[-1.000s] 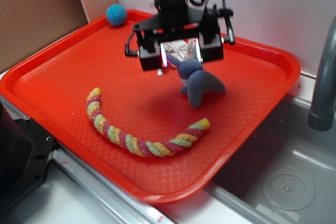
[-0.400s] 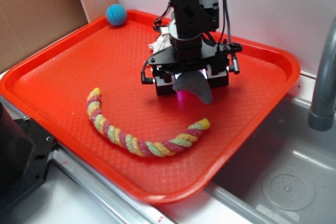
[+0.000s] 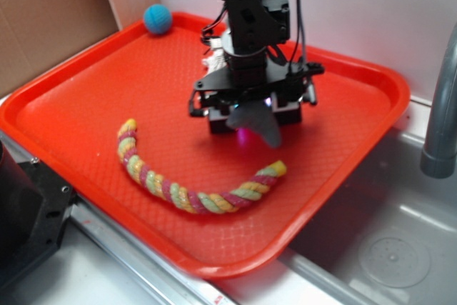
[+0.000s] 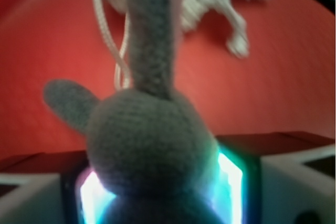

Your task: Grab the gray animal.

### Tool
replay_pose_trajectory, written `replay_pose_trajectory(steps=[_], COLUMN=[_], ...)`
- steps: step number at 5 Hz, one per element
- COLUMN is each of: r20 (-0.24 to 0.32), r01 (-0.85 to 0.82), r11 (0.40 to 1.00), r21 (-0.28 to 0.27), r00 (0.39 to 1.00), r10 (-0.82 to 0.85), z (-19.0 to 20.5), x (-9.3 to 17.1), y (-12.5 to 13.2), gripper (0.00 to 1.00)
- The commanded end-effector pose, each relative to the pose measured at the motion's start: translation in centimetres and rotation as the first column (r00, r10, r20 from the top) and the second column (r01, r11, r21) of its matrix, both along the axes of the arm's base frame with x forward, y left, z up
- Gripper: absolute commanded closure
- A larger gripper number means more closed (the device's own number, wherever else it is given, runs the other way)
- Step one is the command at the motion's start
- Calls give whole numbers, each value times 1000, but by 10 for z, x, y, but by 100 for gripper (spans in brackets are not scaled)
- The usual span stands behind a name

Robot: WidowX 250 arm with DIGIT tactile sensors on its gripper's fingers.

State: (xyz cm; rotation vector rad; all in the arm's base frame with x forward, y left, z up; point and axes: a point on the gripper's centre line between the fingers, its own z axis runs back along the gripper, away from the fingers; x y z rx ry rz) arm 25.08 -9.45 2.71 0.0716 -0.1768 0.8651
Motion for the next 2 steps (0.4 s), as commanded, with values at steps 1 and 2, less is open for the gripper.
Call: replay_pose_trajectory(steps=[1, 2], r20=[-72, -107], r01=[334, 451], r11=[918, 870], r21=[-214, -198], r00=[932, 873], r10=[-356, -476], z=[94, 124], x=[6, -7], y=[50, 68], gripper=[100, 100])
